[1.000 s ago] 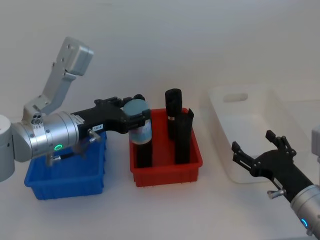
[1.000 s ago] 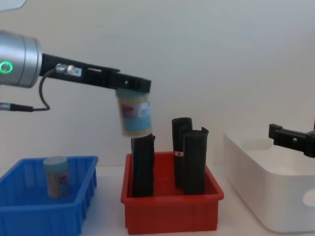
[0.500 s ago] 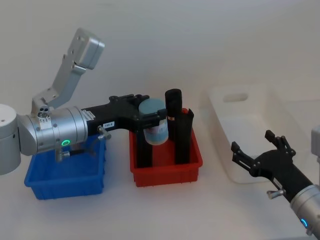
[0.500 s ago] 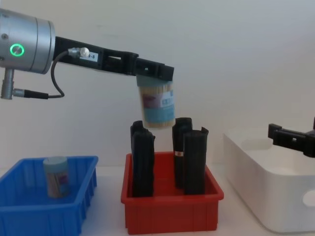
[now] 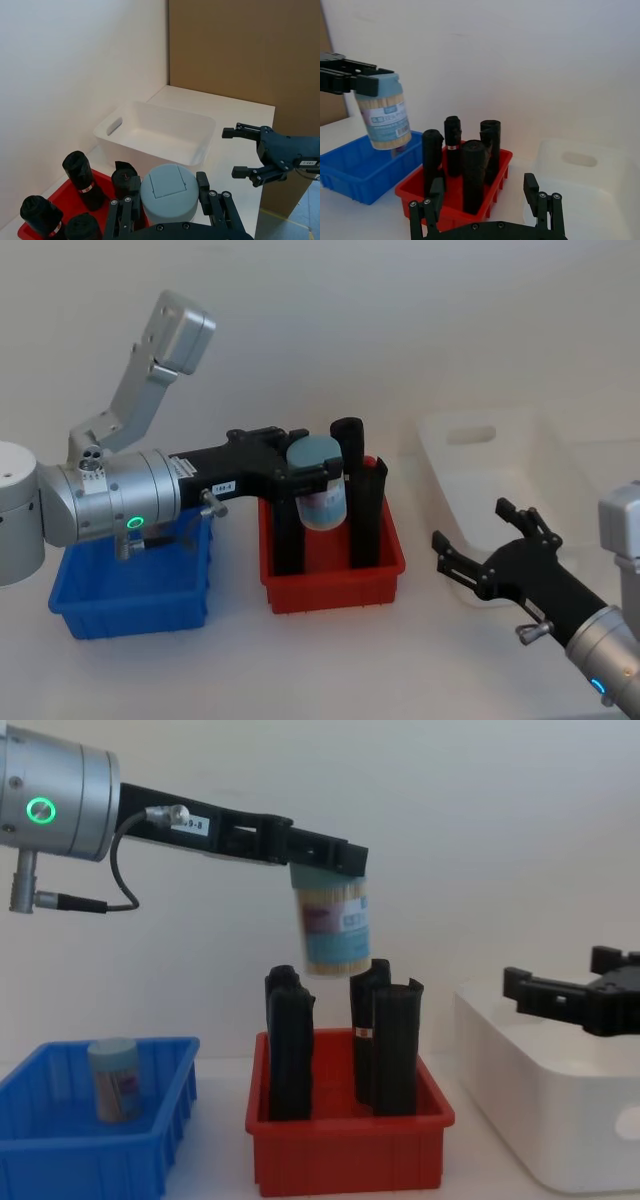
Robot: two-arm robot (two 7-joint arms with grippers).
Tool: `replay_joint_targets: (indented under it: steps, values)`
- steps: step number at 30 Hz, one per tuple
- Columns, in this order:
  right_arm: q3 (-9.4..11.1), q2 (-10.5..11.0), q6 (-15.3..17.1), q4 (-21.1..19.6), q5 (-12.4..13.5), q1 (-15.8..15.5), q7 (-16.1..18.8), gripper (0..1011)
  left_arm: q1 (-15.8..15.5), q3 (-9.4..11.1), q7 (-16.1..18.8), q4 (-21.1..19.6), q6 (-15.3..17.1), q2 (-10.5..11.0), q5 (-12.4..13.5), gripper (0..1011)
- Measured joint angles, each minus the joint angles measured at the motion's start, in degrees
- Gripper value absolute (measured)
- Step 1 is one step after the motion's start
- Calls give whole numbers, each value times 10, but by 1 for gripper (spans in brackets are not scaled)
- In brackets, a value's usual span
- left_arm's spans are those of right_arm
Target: Pick the cotton swabs from the blue box and place them into the white box.
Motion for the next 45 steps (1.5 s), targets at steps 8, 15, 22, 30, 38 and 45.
replay_joint_targets:
  steps: [8,15,22,30,38,45]
  values:
    - [-6,0,8,-3,-11,12,54,1002,-1,0,-3,0,1,0,-1,670]
    - [-17,-10,22,5,-30,35,106,1002,-2,1,-5,-1,1,-1,-1,670]
    - [-25,-24,32,21,-45,60,134,1002,-2,1,-6,-1,2,-1,-1,670]
    - [-32,-43,41,46,-57,90,154,1002,-2,1,-6,-1,2,-1,-1,670]
    - [-39,-59,43,69,-60,113,168,1001,-2,1,-7,-1,2,-1,-1,670]
    - [-45,-74,43,92,-62,135,180,1002,-2,1,-7,-1,2,-1,-1,670]
